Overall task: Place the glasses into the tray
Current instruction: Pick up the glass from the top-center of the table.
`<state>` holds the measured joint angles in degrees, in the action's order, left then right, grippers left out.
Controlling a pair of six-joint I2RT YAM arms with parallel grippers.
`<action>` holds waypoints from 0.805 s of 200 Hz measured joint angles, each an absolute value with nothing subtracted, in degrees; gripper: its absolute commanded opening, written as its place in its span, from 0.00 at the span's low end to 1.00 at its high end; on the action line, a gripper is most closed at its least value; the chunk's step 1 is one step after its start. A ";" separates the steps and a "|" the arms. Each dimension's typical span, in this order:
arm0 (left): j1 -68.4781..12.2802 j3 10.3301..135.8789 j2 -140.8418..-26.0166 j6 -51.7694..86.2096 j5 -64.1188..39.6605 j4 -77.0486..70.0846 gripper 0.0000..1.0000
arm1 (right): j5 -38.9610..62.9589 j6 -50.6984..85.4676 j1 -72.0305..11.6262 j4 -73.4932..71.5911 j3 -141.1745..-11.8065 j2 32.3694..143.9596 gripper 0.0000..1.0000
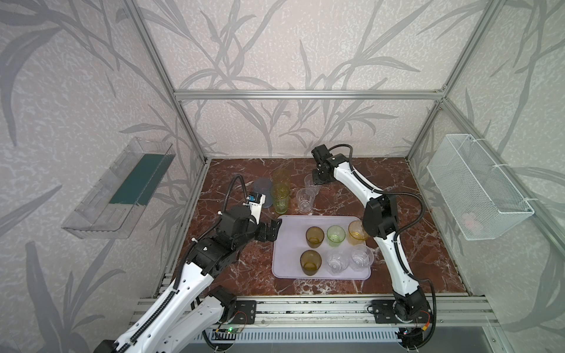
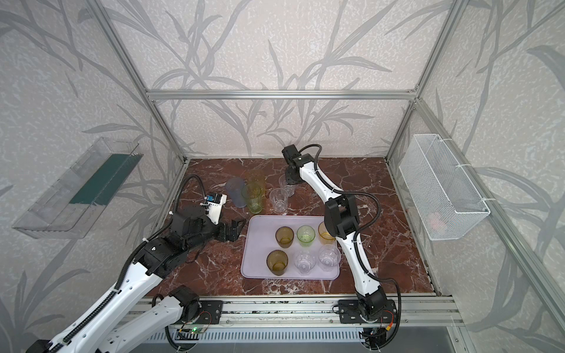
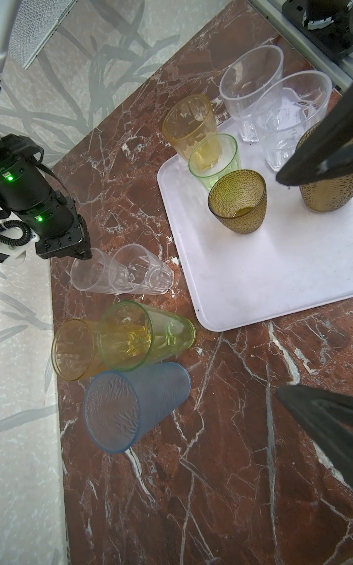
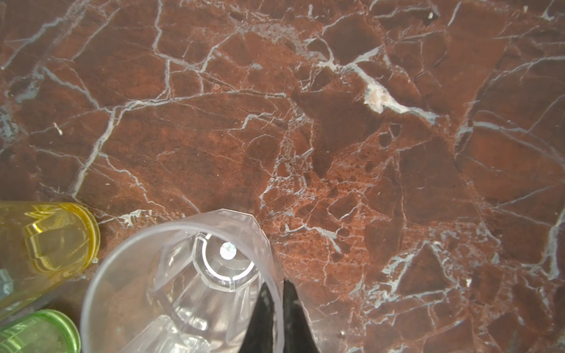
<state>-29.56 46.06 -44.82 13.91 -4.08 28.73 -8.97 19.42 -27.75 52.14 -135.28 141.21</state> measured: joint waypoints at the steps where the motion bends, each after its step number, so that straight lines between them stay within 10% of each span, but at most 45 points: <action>1: -29.56 46.06 -44.82 13.91 -4.08 28.73 0.99 | -8.99 19.42 -27.73 52.14 -135.28 141.21 0.00; 78: -29.56 46.09 -44.82 14.48 -4.10 28.71 0.99 | -7.90 19.64 -26.63 53.32 -132.94 139.15 0.00; 161: -29.56 45.80 -42.22 20.69 -4.45 28.08 0.99 | -5.34 20.38 -25.41 38.85 -95.74 109.75 0.00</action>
